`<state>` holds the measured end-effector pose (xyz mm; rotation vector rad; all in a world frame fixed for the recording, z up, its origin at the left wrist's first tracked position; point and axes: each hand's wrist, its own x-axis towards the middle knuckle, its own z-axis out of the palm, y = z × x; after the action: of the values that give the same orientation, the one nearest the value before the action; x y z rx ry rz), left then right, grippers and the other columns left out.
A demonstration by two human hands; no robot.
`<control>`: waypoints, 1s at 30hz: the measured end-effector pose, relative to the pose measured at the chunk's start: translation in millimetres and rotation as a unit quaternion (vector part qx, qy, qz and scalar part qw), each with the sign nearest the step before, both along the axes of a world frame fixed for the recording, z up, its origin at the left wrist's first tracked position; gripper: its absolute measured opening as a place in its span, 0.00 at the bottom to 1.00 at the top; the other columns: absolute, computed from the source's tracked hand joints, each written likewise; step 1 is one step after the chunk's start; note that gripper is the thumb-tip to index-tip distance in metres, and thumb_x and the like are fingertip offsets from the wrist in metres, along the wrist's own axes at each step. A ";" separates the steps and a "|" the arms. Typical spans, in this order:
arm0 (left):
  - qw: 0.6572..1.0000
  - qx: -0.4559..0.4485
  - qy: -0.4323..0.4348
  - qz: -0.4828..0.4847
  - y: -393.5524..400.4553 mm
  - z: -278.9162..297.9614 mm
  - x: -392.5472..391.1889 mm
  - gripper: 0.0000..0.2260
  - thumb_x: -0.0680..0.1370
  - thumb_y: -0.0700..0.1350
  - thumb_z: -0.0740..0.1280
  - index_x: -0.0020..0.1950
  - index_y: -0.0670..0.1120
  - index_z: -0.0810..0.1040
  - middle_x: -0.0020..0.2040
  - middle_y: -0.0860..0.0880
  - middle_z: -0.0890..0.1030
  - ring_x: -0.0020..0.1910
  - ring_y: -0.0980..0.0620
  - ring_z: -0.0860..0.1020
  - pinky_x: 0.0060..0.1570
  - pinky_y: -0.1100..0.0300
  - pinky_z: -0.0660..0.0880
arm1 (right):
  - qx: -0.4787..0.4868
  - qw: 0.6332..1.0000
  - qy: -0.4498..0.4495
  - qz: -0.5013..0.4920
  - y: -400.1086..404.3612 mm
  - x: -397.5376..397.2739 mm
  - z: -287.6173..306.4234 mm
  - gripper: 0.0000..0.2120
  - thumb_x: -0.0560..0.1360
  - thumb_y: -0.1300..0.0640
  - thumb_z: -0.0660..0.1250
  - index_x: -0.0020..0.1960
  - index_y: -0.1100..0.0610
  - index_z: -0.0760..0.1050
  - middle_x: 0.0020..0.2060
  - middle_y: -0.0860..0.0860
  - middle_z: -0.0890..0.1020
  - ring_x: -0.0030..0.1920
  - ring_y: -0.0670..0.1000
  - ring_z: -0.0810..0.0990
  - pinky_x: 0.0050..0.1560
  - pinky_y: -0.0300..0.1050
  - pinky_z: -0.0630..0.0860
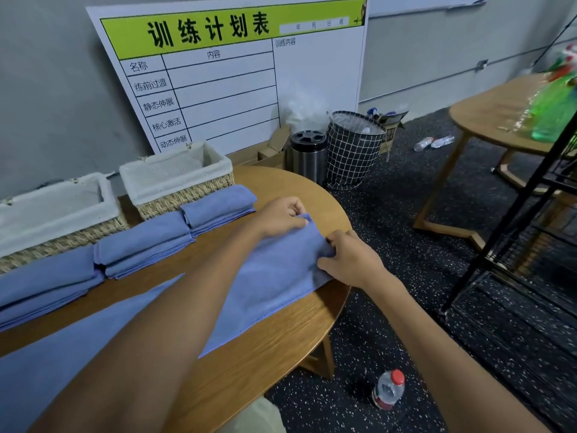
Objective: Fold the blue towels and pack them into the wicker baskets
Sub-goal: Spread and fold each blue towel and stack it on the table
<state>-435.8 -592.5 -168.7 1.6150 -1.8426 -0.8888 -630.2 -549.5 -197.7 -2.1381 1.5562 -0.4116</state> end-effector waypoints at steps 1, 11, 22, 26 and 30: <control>0.999 0.010 0.026 -0.019 -0.1 6.5 1.7 0.05 0.77 0.36 0.69 0.48 0.43 0.74 0.28 0.58 0.79 0.29 0.63 0.73 0.34 0.67 0.71 | -0.001 1.000 -0.005 -0.002 -3.9 3.4 1.8 0.12 0.73 0.49 0.68 0.46 0.56 0.70 0.50 0.54 0.73 0.51 0.59 0.77 0.47 0.50 0.74; 0.994 -0.042 0.097 0.015 0.5 3.4 30.1 0.06 0.77 0.42 0.73 0.53 0.48 0.83 0.45 0.50 0.86 0.43 0.58 0.81 0.46 0.60 0.76 | -0.007 0.962 -0.272 -0.027 -2.1 -7.7 -2.3 0.16 0.76 0.49 0.71 0.36 0.58 0.73 0.29 0.46 0.73 0.30 0.45 0.69 0.33 0.43 0.65; 0.978 -0.019 0.197 0.060 83.2 86.9 97.7 0.16 0.82 0.36 0.63 0.67 0.48 0.76 0.43 0.51 0.81 0.34 0.52 0.81 0.34 0.63 0.77 | -0.041 0.877 -0.476 0.044 66.6 78.9 68.1 0.21 0.78 0.53 0.69 0.38 0.69 0.71 0.29 0.52 0.68 0.31 0.46 0.65 0.32 0.43 0.62; 0.923 0.037 0.373 0.084 163.1 112.9 169.1 0.18 0.82 0.45 0.51 0.67 0.47 0.75 0.43 0.46 0.81 0.41 0.45 0.78 0.45 0.50 0.78 | -0.030 0.868 -0.477 0.133 112.0 156.4 96.0 0.19 0.77 0.54 0.70 0.36 0.67 0.72 0.29 0.51 0.68 0.32 0.45 0.66 0.32 0.44 0.63; 0.923 0.030 0.354 0.148 254.9 130.3 247.8 0.27 0.82 0.63 0.47 0.67 0.49 0.76 0.47 0.43 0.81 0.43 0.44 0.80 0.49 0.50 0.77 | -0.001 0.855 -0.480 0.197 177.8 230.6 111.2 0.14 0.77 0.56 0.71 0.35 0.61 0.75 0.28 0.46 0.72 0.32 0.44 0.68 0.31 0.36 0.65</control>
<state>-188.0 -337.6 -38.4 1.3052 -1.0509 -1.1922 -399.6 -371.8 -86.4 -1.7057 0.5328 -1.1044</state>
